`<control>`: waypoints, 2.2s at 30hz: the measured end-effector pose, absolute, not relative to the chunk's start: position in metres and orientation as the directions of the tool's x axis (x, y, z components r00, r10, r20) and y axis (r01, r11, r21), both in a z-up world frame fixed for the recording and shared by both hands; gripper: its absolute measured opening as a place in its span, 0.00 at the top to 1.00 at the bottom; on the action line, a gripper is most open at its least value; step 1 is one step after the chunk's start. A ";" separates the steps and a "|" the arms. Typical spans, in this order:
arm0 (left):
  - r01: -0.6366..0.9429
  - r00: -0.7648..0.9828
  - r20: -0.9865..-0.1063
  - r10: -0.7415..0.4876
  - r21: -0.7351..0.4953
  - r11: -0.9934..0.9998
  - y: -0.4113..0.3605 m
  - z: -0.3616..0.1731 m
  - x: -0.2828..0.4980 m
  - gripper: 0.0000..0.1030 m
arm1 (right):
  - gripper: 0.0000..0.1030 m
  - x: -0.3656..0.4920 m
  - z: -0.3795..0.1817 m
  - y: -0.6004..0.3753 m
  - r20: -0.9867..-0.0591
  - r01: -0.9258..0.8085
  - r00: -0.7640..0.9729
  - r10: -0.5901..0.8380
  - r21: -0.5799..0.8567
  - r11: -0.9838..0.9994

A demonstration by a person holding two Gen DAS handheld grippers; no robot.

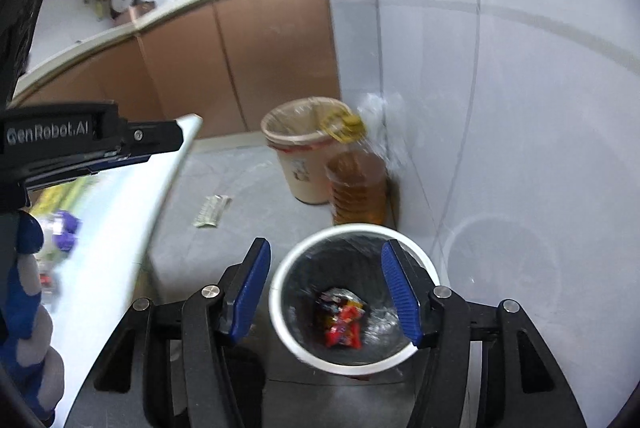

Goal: Collect trash
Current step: 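Move both tools back over the table toward the remaining trash, then grasp the purple plastic bag with the left tool while the right tool grasps the clear candy wrapper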

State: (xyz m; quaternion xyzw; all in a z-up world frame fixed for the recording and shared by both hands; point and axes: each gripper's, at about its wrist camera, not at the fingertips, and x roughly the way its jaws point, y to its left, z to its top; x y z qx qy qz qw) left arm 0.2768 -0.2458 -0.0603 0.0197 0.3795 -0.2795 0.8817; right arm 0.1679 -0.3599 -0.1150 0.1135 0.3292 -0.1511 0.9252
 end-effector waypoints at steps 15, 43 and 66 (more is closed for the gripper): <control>0.393 0.710 -0.592 -0.382 -0.117 0.912 -0.080 0.006 0.205 0.47 | 0.42 0.126 -0.006 -0.254 -0.506 0.143 0.858 -0.086 0.076 0.987; -0.018 0.779 -0.624 -0.070 -0.135 0.991 0.162 -0.048 0.181 0.35 | 0.40 0.180 -0.046 -0.134 -0.627 -0.217 0.731 0.270 0.162 0.963; -0.062 0.691 -0.721 -0.059 -0.140 0.988 0.162 -0.104 0.236 0.52 | 0.40 0.266 -0.113 -0.095 -0.698 -0.345 0.585 0.413 0.246 0.906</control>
